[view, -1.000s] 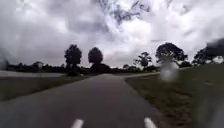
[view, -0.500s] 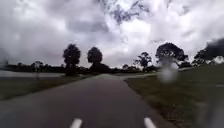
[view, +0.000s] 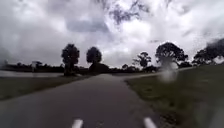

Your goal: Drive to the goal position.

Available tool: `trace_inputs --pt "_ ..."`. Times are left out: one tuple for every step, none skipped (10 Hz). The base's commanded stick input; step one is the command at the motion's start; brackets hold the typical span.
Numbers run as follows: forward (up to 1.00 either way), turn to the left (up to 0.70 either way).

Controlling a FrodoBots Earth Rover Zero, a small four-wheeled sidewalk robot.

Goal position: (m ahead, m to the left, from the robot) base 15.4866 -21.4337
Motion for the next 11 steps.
trace_inputs --pt "0.85 0.00" --pt "0.85 0.00" --pt "0.85 0.00" --pt "0.85 0.00" --pt "0.85 0.00" --pt "0.85 0.00" --pt "0.85 0.00" --pt "0.85 0.00" --pt "0.85 0.00" --pt "0.85 0.00" --pt "0.85 0.00"
